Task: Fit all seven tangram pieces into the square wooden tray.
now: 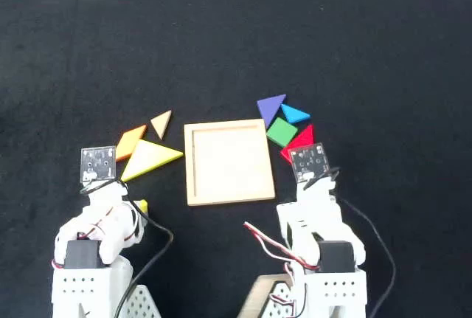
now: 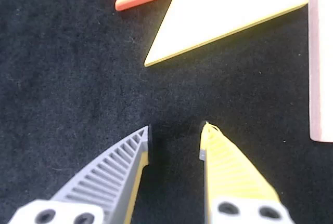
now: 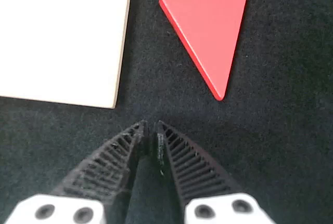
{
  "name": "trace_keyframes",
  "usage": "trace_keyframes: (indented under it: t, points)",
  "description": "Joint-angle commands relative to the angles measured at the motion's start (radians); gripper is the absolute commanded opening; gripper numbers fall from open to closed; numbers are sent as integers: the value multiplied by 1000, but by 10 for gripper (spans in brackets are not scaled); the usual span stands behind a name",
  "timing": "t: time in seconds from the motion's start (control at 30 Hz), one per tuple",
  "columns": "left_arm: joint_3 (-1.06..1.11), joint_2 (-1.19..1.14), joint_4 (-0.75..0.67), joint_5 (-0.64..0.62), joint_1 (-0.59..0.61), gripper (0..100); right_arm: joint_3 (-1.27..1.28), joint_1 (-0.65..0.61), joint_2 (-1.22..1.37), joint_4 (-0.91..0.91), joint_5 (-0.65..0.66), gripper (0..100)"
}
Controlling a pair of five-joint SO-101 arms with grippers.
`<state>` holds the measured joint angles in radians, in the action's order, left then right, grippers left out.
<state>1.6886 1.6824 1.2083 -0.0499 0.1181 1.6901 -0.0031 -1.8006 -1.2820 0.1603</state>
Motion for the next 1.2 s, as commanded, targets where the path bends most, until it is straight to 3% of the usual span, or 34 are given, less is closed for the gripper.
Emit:
trace_keyframes:
  t: [0.0, 1.17]
  points:
    - [-1, 5, 0, -11, 5, 174, -4, -15, -65, -8, -6, 36]
    - [-1, 5, 0, -11, 5, 174, -4, -15, -65, -8, -6, 36]
